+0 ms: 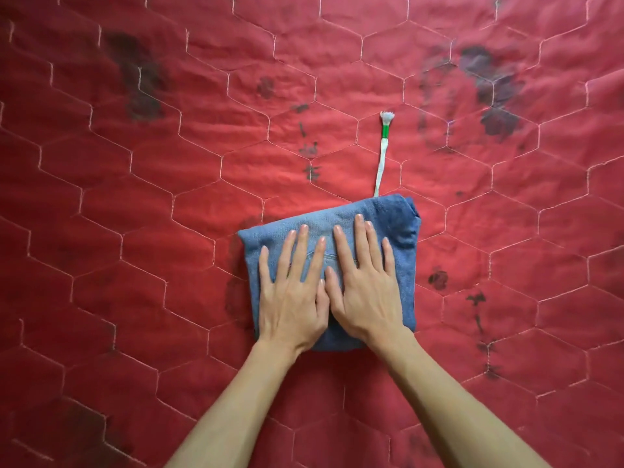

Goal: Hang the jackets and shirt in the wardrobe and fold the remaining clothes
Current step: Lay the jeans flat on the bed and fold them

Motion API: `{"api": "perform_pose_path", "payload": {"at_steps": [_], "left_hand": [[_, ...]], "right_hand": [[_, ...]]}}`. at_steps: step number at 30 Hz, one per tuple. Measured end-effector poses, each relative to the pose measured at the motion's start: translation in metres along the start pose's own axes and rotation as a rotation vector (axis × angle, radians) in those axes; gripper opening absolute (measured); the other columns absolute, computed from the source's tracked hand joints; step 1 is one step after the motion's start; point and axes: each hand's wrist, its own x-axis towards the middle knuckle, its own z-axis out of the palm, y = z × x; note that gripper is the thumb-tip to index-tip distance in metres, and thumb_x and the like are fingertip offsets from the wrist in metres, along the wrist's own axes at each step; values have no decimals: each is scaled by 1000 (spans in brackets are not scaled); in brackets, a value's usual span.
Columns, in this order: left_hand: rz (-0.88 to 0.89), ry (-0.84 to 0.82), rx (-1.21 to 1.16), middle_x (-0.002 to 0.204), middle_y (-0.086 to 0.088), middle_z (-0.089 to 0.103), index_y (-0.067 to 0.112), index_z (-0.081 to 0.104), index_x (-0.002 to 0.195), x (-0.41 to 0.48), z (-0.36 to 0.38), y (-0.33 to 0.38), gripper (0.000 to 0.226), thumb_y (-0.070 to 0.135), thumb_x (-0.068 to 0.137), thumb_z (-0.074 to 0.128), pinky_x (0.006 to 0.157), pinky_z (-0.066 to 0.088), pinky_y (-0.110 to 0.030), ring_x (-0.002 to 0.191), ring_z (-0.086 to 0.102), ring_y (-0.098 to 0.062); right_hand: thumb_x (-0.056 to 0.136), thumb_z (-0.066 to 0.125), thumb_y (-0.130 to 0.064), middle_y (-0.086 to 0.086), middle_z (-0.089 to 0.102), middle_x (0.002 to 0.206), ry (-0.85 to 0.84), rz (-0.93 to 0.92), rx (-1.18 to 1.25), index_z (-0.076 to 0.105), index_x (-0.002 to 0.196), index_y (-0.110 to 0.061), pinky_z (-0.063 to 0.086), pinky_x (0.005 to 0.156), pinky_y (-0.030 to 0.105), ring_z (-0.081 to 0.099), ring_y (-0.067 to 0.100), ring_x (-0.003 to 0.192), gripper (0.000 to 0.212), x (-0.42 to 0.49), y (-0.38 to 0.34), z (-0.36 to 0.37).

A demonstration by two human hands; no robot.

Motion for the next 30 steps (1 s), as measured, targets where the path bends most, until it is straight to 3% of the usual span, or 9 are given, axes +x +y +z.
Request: {"api": "perform_pose_path", "payload": {"at_steps": [6,10,13,16,19,22,26,30], "left_hand": [[27,-56,-71,166,-4,15,22,29,156,14,3,-13,64,33,94,41,119,16,-58,154,10,-20],[-4,6,-131,166,-2,16,16,26,157,18,0,-11,71,40,92,44,121,14,-56,154,10,-16],[-309,87,-142,167,-6,10,17,20,158,18,1,-10,78,50,92,42,123,6,-53,154,9,-20],[-511,117,-167,166,-15,9,23,17,159,12,6,-5,72,52,96,36,119,18,-53,150,18,-32],[-594,174,-230,156,-18,33,19,21,158,3,2,4,71,53,99,39,110,32,-49,137,38,-36],[-839,206,-477,141,-17,46,13,26,153,-13,-10,17,82,59,92,56,101,39,-44,125,48,-37],[-1108,46,-680,134,-17,57,7,46,133,-39,-23,18,91,67,71,75,98,42,-40,124,53,-36],[-1264,-265,-958,110,-8,72,6,66,112,-54,-31,-8,98,73,42,85,91,56,-40,101,69,-28]], "right_hand": [[95,38,-49,13,1,166,-32,44,45,13,159,-24,8,123,47,1,25,154,73,13,2,6],[96,32,-53,11,1,167,-22,16,86,13,159,-26,8,124,47,0,23,154,71,18,6,4],[97,30,-53,9,4,167,25,41,110,16,159,-25,4,124,45,2,23,154,70,21,8,1],[99,28,-48,12,11,166,118,185,84,23,157,-16,7,124,44,10,26,153,67,17,10,3],[101,29,-32,13,26,162,220,286,201,36,151,-6,17,122,43,24,28,149,56,6,15,4],[98,46,-24,14,37,155,313,385,383,41,145,-3,24,118,40,33,29,143,52,-15,17,-2],[86,70,-47,18,48,140,312,769,540,43,141,-7,32,110,43,44,35,131,73,-61,16,-10],[74,71,-65,7,69,113,-55,995,765,64,114,-14,48,97,45,63,29,109,65,-94,25,-14]]}}
